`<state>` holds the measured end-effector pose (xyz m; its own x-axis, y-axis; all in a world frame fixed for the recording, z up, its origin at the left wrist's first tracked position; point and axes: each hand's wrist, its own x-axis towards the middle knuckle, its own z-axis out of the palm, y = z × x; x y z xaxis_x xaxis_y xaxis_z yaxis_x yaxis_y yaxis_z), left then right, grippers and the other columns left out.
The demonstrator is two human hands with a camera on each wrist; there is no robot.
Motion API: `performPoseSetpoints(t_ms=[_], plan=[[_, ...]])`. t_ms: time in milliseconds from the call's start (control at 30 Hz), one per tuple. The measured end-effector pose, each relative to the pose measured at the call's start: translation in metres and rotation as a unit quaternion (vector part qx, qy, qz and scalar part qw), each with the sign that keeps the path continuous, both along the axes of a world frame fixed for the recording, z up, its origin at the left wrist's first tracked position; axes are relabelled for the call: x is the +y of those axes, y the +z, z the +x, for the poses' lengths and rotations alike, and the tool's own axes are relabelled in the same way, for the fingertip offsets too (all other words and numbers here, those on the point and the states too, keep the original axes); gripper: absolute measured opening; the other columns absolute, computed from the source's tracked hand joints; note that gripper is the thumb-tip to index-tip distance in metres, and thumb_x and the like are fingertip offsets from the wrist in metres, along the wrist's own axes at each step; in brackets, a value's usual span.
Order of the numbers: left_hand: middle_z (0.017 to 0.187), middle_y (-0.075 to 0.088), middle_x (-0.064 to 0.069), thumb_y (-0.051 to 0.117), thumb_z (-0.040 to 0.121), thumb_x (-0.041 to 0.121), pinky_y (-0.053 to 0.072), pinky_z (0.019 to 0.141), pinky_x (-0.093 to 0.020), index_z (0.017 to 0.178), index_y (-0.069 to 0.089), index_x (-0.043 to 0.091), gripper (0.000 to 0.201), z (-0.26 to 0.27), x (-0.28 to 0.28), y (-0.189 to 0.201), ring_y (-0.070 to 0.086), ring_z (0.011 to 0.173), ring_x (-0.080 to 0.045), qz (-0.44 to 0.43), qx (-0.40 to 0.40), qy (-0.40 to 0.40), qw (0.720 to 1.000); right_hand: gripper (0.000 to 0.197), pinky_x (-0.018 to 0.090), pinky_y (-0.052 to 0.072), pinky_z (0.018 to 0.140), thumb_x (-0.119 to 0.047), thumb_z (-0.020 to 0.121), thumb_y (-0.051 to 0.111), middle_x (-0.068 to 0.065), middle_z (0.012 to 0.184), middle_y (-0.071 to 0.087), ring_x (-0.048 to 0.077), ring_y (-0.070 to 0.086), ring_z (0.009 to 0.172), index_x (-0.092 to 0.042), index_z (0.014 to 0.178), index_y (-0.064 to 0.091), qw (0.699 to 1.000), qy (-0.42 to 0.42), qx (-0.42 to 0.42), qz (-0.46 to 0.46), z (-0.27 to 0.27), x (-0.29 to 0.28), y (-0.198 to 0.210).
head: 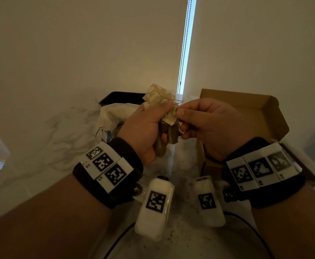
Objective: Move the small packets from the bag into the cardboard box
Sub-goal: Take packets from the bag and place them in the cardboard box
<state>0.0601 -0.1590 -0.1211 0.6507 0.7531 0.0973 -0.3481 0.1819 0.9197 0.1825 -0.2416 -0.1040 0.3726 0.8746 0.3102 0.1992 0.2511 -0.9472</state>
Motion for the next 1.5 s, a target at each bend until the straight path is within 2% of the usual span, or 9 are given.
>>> performPoseSetpoints(t_ms=[267,467,600,733,900,1067,1200,1367,1500], plan=[[0.077,0.063,-0.007,0.056,0.099,0.042,0.037,0.037,-0.018,0.13,0.058,0.002,0.05,0.002,-0.003,-0.002,0.054,0.051,-0.013,0.003,0.014,0.017,1.0,0.016,0.033,0.052,0.056,-0.019,0.081,0.075,0.007,0.077,0.068,0.02,0.061,0.067,-0.012,0.093,0.069,0.999,-0.021,-0.007,-0.028,0.004,0.004,-0.004],[0.084,0.067,-0.008,0.053,0.096,0.056,0.038,0.038,-0.019,0.124,0.064,0.009,0.056,0.002,-0.003,-0.002,0.056,0.058,-0.015,-0.015,0.025,0.005,1.0,0.01,0.03,0.049,0.051,-0.007,0.082,0.071,0.007,0.067,0.064,0.017,0.058,0.06,-0.01,0.078,0.062,0.999,-0.016,0.025,-0.028,0.001,0.002,-0.002],[0.084,0.068,-0.004,0.05,0.099,0.053,0.037,0.039,-0.019,0.118,0.069,0.015,0.047,0.001,-0.002,-0.003,0.054,0.057,-0.012,-0.016,0.021,0.004,1.0,0.016,0.029,0.048,0.049,-0.002,0.084,0.065,0.01,0.069,0.063,0.018,0.059,0.059,-0.01,0.074,0.057,0.994,0.006,0.107,-0.033,0.003,0.004,0.001],[0.078,0.064,-0.009,0.05,0.101,0.046,0.037,0.038,-0.018,0.116,0.068,0.007,0.045,0.002,-0.001,-0.003,0.053,0.052,-0.016,-0.024,0.027,0.021,0.999,0.012,0.028,0.052,0.051,0.001,0.088,0.058,0.011,0.073,0.062,0.018,0.063,0.06,-0.009,0.08,0.056,0.986,0.004,0.164,-0.022,0.005,0.004,0.003],[0.078,0.058,-0.009,0.053,0.1,0.042,0.036,0.037,-0.016,0.108,0.065,0.014,0.032,0.001,0.001,-0.003,0.05,0.054,-0.018,-0.041,0.038,0.05,0.997,0.018,0.026,0.052,0.051,-0.003,0.094,0.051,0.012,0.086,0.065,0.017,0.066,0.059,-0.001,0.11,0.057,0.977,0.008,0.213,-0.019,0.006,0.002,0.006],[0.072,0.061,-0.005,0.057,0.098,0.04,0.035,0.037,-0.016,0.103,0.065,0.017,0.024,0.0,0.003,0.0,0.053,0.049,-0.014,-0.067,0.03,0.081,0.994,0.015,0.022,0.046,0.045,-0.007,0.095,0.047,0.006,0.071,0.062,0.013,0.059,0.051,-0.003,0.107,0.056,0.969,0.009,0.247,0.002,0.008,-0.001,0.009],[0.071,0.063,-0.001,0.055,0.098,0.043,0.034,0.035,-0.015,0.096,0.071,0.018,0.029,0.001,-0.003,0.001,0.054,0.049,-0.011,-0.084,0.038,0.021,0.996,0.015,0.025,0.053,0.051,-0.004,0.096,0.048,0.012,0.086,0.067,0.017,0.068,0.062,-0.002,0.108,0.057,0.97,0.028,0.243,-0.016,0.003,0.001,0.006],[0.075,0.067,0.0,0.06,0.088,0.054,0.036,0.036,-0.015,0.109,0.072,0.016,0.044,-0.001,-0.01,0.004,0.054,0.055,-0.011,-0.016,0.03,-0.034,0.999,0.013,0.028,0.058,0.061,-0.002,0.096,0.049,0.014,0.088,0.07,0.021,0.07,0.072,-0.004,0.092,0.061,0.97,0.048,0.238,-0.013,0.001,0.002,0.004],[0.071,0.067,0.0,0.065,0.086,0.037,0.035,0.035,-0.014,0.096,0.071,0.016,0.024,-0.002,-0.011,0.003,0.054,0.053,-0.011,0.005,0.019,-0.046,0.999,0.024,0.027,0.058,0.063,-0.004,0.096,0.049,0.015,0.095,0.069,0.02,0.07,0.074,0.005,0.116,0.058,0.967,0.057,0.249,-0.006,0.004,0.002,0.004]])
